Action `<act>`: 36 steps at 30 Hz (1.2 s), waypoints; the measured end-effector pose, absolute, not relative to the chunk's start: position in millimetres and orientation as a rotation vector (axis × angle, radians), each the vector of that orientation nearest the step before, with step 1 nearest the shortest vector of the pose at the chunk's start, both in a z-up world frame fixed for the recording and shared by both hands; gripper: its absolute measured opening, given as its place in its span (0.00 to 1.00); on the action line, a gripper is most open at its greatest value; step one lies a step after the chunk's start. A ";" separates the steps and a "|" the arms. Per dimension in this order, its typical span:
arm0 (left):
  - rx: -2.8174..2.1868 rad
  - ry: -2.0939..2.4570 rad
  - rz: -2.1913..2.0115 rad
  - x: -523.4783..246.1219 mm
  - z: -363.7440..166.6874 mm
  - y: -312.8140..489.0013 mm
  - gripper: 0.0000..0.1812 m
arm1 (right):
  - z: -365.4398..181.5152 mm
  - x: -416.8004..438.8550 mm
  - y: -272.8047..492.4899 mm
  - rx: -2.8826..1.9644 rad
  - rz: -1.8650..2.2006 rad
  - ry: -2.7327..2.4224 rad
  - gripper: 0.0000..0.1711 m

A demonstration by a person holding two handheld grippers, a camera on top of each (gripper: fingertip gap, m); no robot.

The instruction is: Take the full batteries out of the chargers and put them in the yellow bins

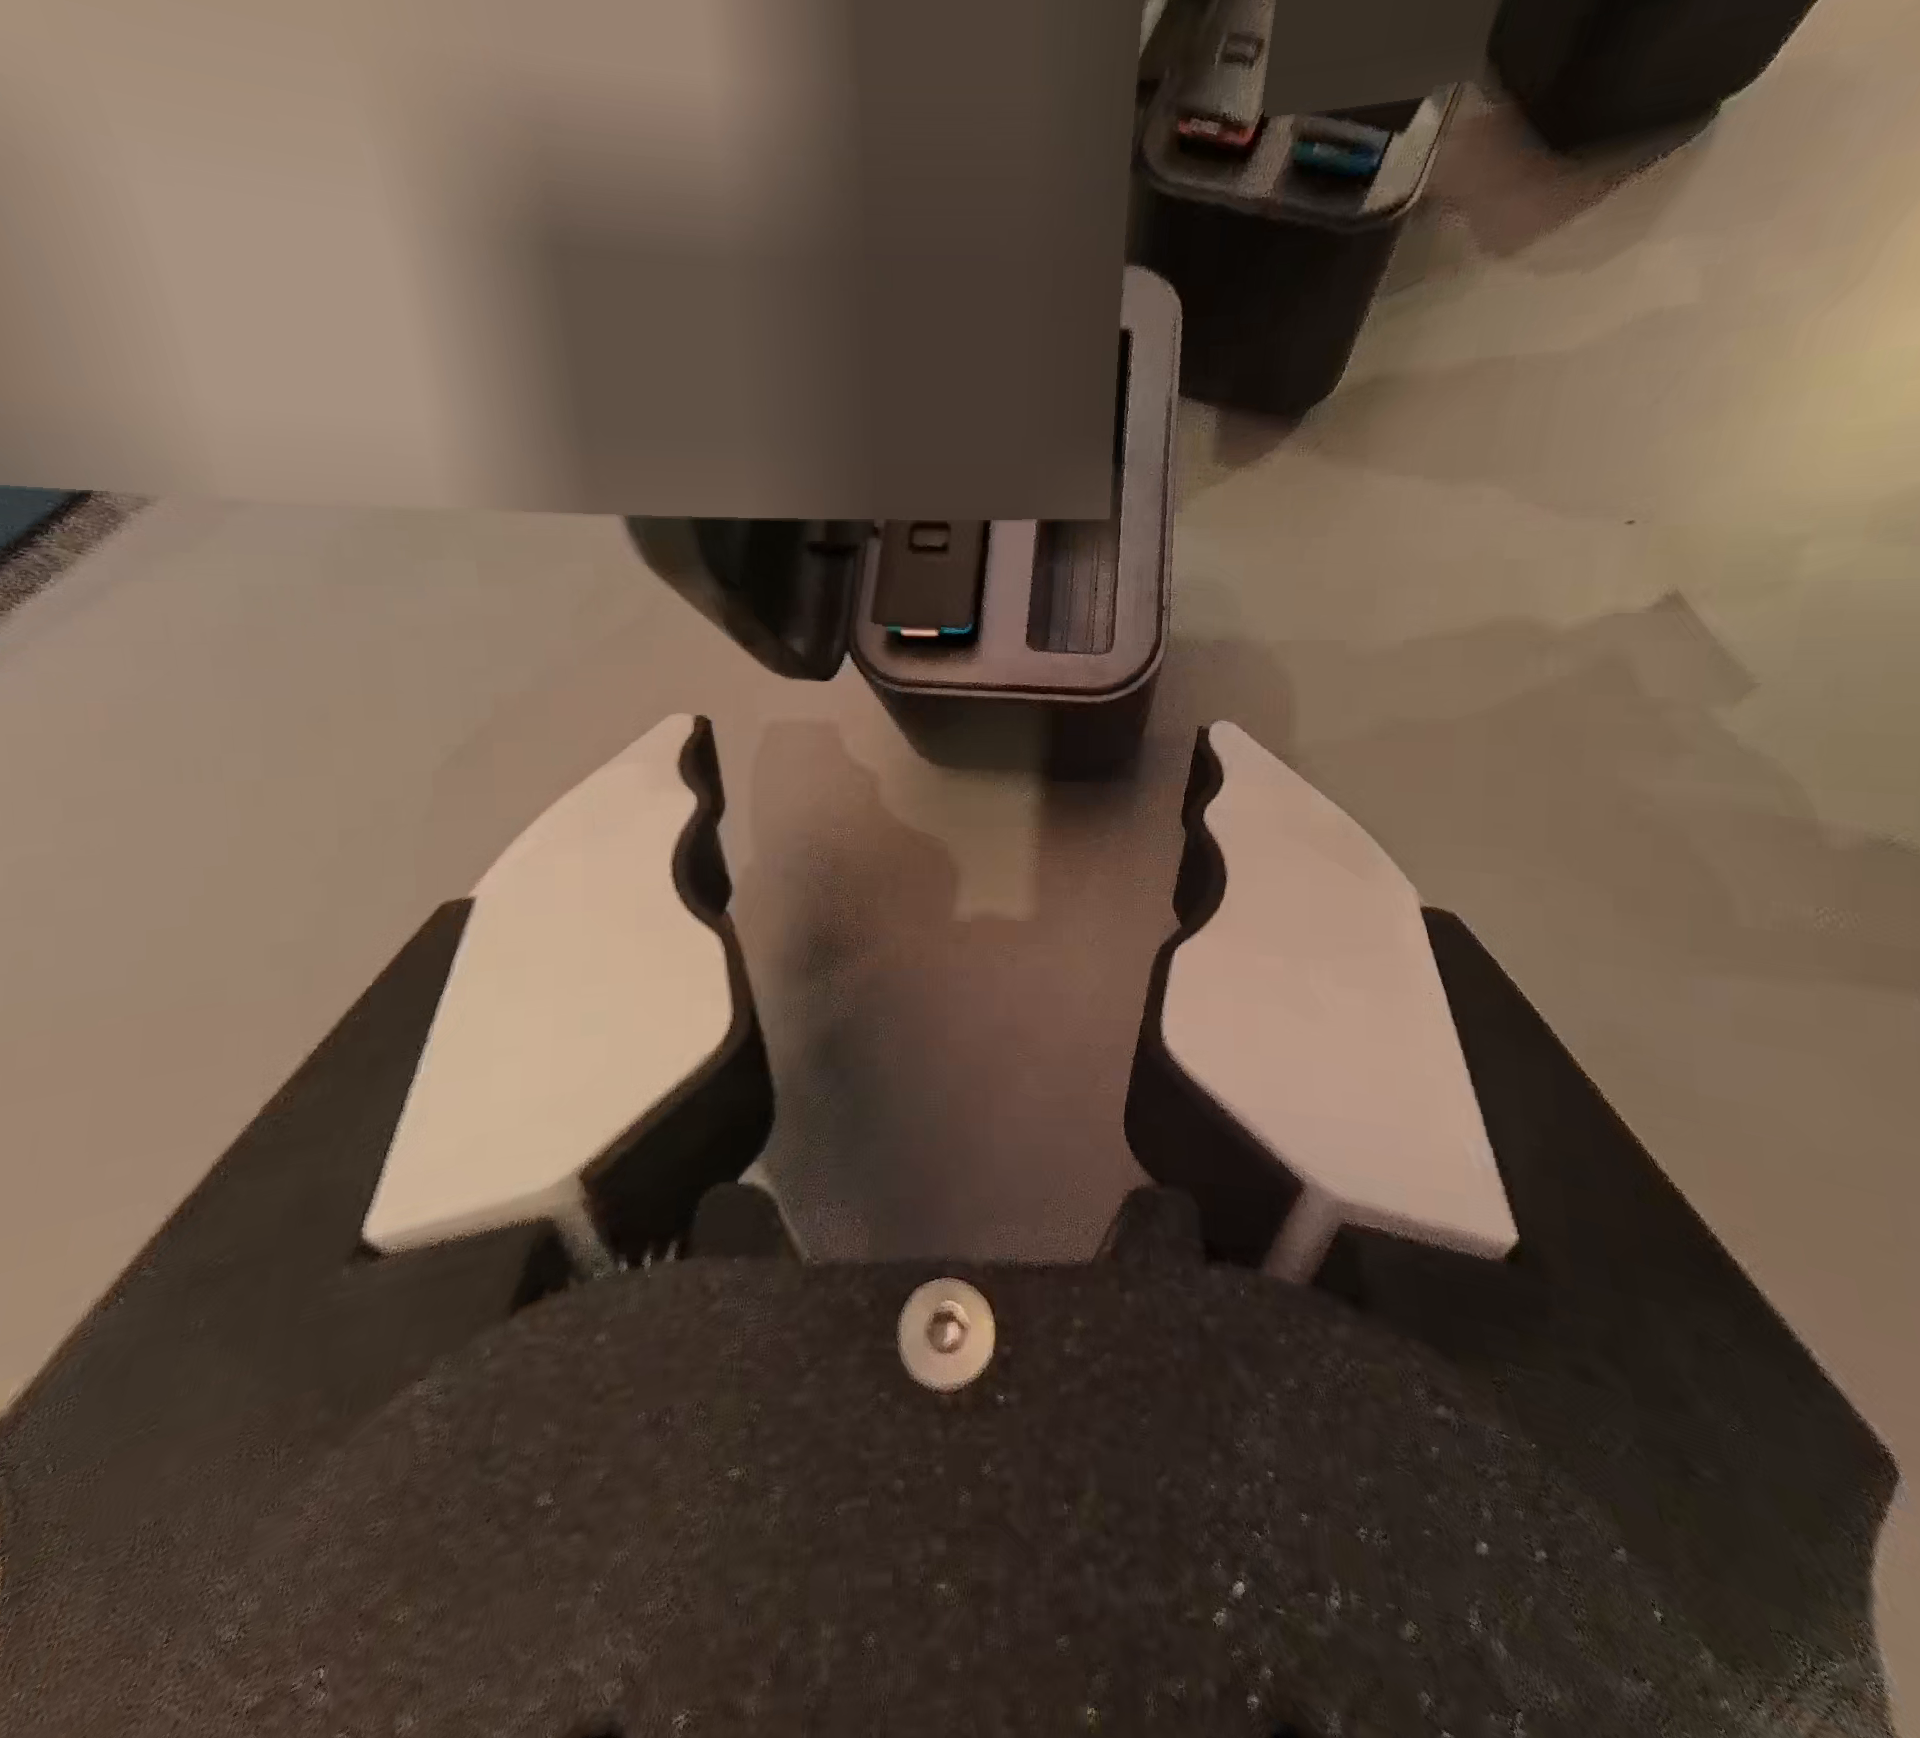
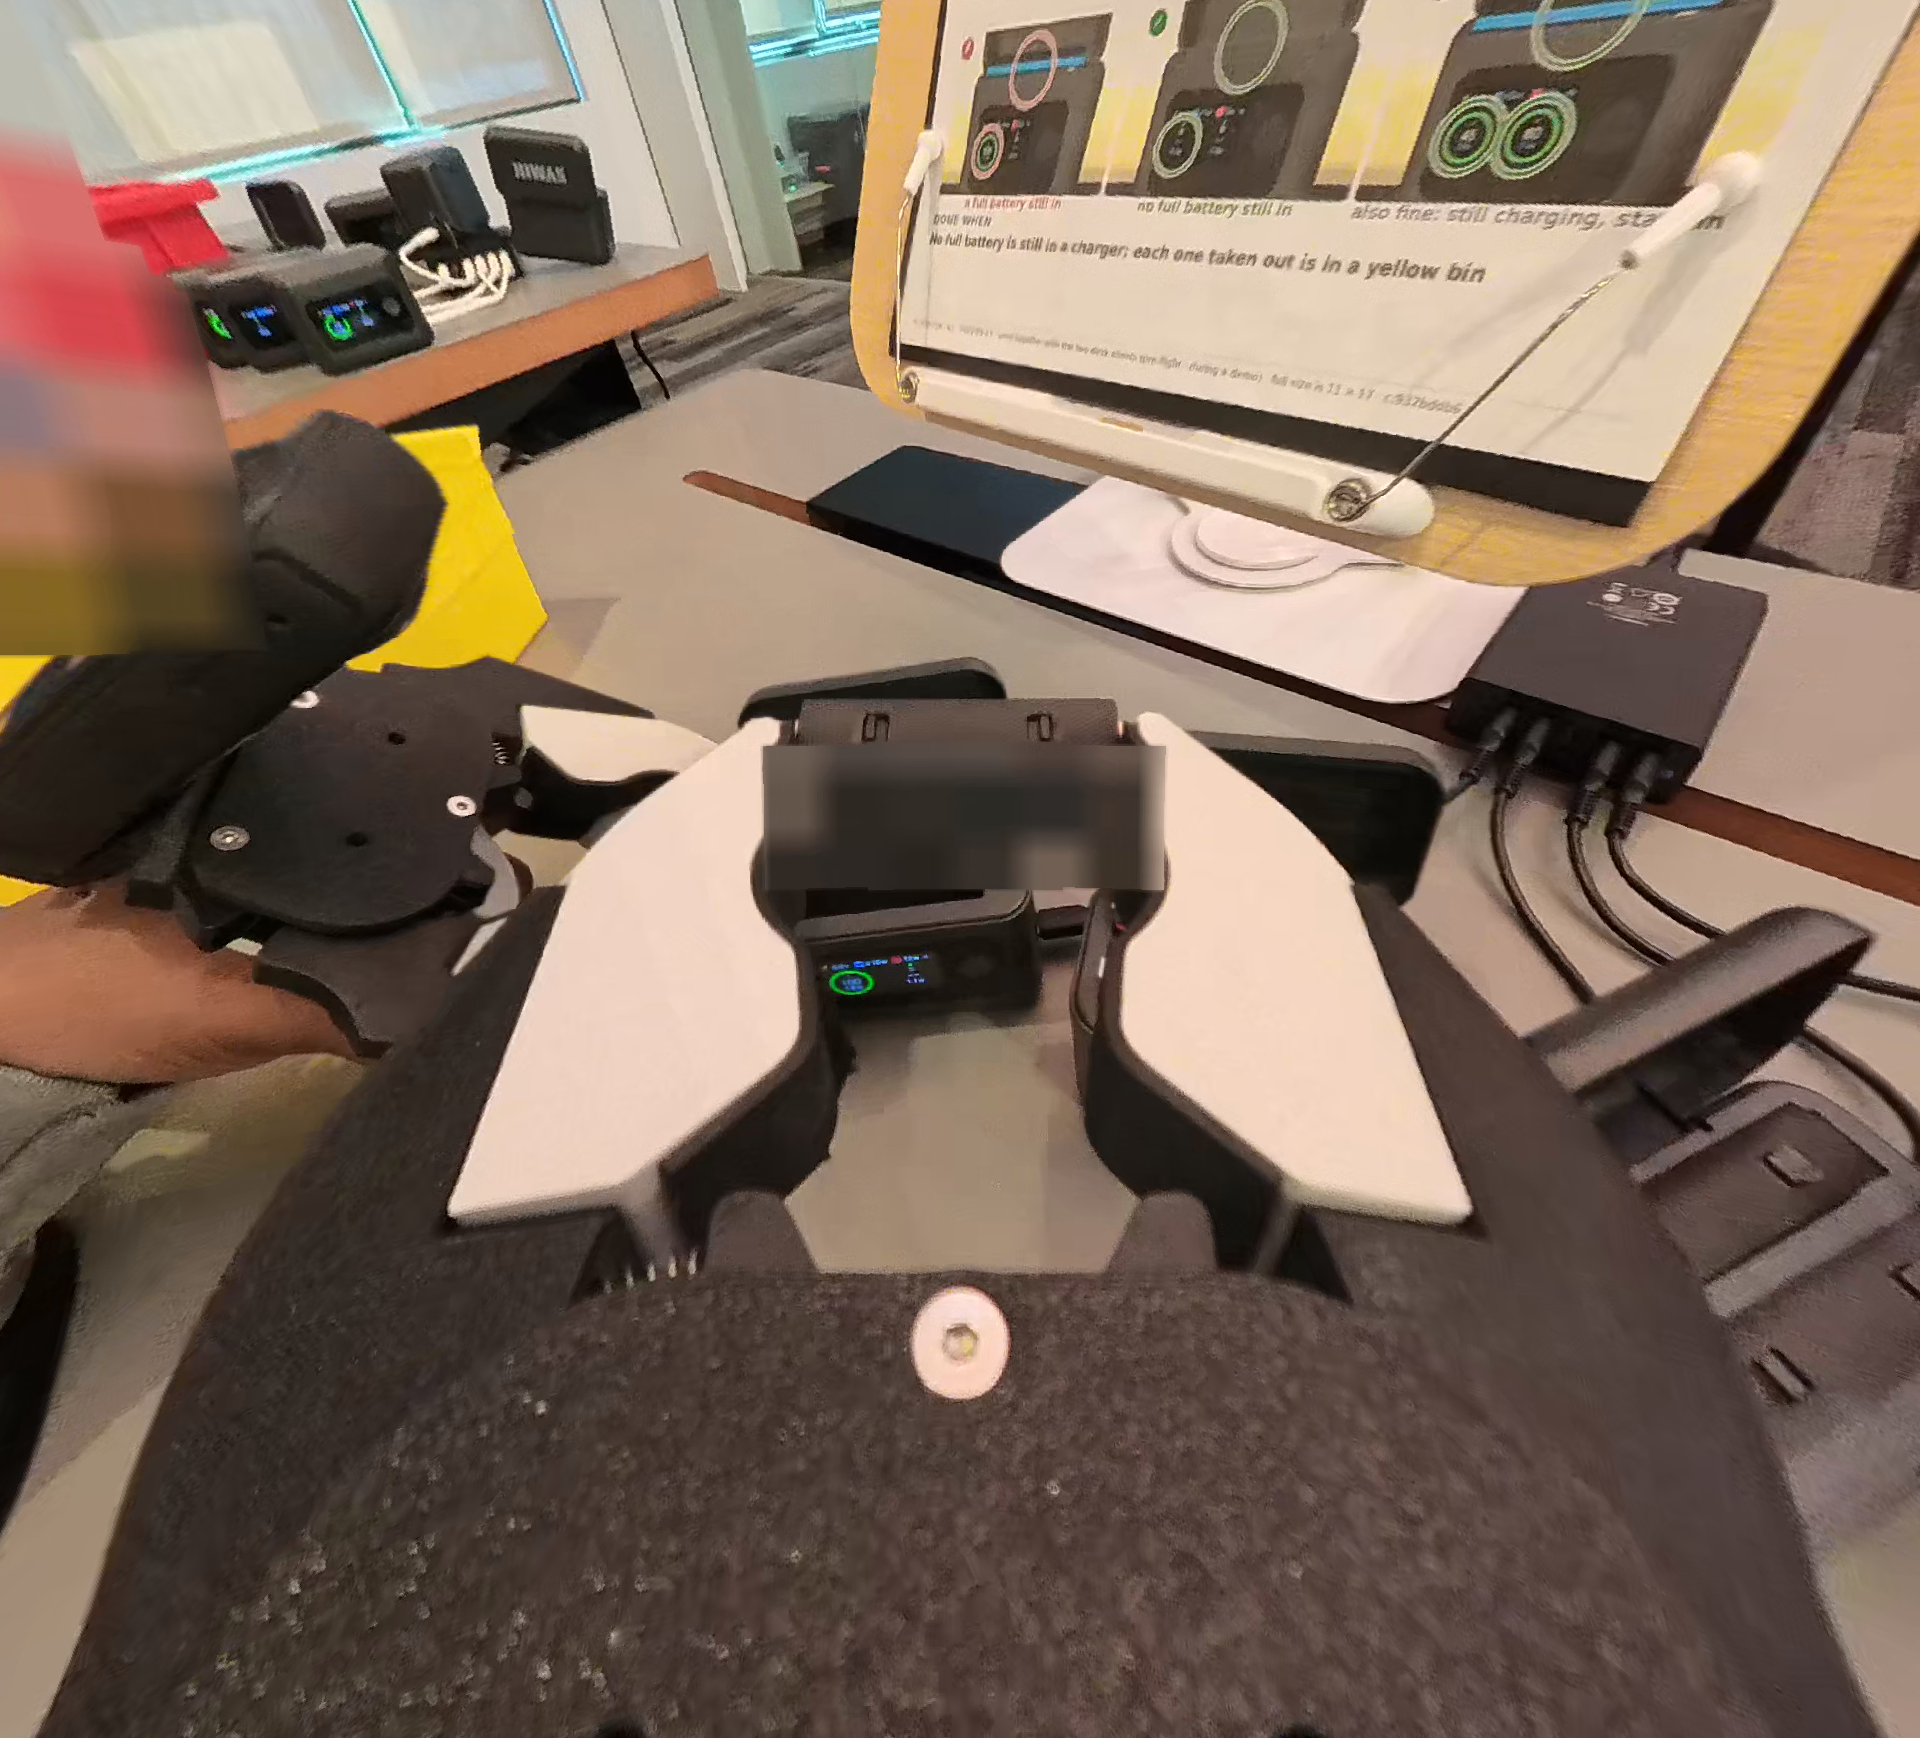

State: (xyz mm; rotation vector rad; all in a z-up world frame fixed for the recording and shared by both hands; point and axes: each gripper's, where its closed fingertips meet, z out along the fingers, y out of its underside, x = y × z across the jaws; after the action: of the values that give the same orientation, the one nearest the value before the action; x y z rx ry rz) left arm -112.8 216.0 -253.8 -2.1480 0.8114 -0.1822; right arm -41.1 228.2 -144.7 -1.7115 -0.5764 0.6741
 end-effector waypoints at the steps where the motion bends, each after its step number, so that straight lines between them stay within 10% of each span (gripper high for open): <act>1: -2.121 0.806 -0.175 -113.6 -245.2 215.6 0.46 | -141.9 -39.2 227.3 -1.711 0.694 -0.563 0.34; 24: -1.475 0.847 -0.165 -65.0 -138.9 190.9 0.08 | -122.9 -69.6 189.5 -1.745 1.202 -0.483 0.34; 36: -1.383 1.042 -0.624 -43.8 -145.0 149.4 0.06 | -123.0 -56.4 144.3 -1.488 0.909 -1.281 0.33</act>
State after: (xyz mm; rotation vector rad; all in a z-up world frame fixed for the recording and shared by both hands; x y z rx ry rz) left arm -43.8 149.4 -145.0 -1.3834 1.0422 -0.6240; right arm -56.4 144.3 -123.0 -1.4875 -1.2810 0.9085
